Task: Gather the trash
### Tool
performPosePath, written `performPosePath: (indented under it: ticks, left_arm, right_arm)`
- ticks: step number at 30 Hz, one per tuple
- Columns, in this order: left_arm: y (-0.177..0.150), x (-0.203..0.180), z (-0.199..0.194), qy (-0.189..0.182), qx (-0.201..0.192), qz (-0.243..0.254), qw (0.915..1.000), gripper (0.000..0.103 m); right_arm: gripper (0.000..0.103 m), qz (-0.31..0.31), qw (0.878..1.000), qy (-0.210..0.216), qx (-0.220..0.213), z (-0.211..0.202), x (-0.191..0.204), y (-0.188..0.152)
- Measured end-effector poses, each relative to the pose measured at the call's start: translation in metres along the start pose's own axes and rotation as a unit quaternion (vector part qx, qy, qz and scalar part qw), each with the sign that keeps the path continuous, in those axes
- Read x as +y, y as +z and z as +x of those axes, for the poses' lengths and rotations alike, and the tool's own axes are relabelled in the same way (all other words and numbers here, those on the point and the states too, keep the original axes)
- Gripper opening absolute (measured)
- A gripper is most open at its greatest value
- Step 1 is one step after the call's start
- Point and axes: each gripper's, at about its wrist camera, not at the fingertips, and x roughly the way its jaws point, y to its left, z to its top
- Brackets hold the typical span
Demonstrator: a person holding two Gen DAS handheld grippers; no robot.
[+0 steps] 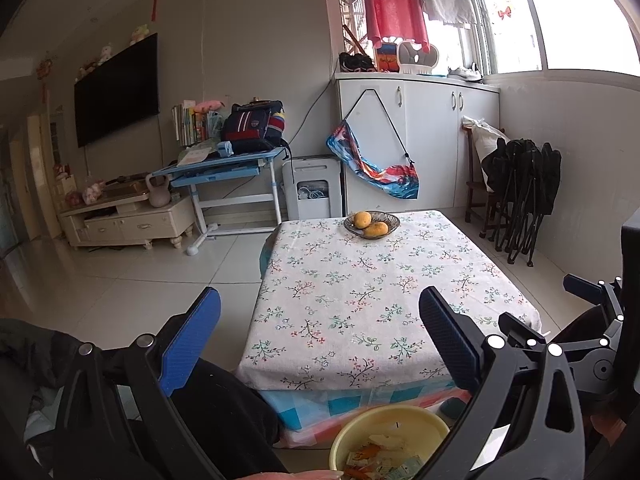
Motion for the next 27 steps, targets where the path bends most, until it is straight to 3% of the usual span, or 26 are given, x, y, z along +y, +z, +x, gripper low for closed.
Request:
performPosePath:
  ticks: [27]
  left_arm:
    - [-0.0074, 0.0043, 0.0035, -0.009, 0.001, -0.018, 0.9998, 0.096]
  right_arm:
    - [0.096, -0.003, 1.000, -0.001, -0.002, -0.0015, -0.0005, 0.0003]
